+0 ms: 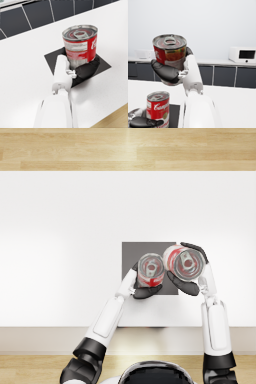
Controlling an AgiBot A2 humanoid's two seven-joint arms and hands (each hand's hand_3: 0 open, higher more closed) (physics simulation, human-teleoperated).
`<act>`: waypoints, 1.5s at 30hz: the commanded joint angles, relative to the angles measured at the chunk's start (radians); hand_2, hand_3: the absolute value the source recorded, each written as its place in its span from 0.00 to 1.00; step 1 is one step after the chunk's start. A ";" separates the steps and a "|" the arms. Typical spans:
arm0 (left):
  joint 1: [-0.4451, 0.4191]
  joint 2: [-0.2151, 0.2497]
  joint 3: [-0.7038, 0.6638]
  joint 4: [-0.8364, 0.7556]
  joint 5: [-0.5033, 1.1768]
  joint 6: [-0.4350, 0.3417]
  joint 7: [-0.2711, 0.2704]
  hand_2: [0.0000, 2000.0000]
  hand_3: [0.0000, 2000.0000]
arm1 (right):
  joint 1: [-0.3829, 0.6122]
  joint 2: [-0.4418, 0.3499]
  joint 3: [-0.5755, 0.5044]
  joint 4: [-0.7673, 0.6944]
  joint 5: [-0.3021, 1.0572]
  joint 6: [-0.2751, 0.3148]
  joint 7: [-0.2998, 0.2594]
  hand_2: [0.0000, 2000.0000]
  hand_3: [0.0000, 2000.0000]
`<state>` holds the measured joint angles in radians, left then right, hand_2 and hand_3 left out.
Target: Pick up the red can on the left and place it in the middle, then pick up the red can on the right and place it on top of the can in the middle
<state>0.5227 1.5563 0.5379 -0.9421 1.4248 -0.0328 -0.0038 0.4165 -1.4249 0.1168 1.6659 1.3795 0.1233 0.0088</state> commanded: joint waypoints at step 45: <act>-0.389 -0.184 -0.552 -0.906 -0.001 0.033 0.004 0.00 0.00 | 0.078 -0.110 0.168 -0.123 0.000 0.010 -0.347 1.00 0.76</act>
<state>0.1272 1.3726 -0.0068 -1.8393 1.4238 0.0000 0.0000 0.4841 -1.5324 0.2886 1.5426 1.3791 0.1337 -0.3385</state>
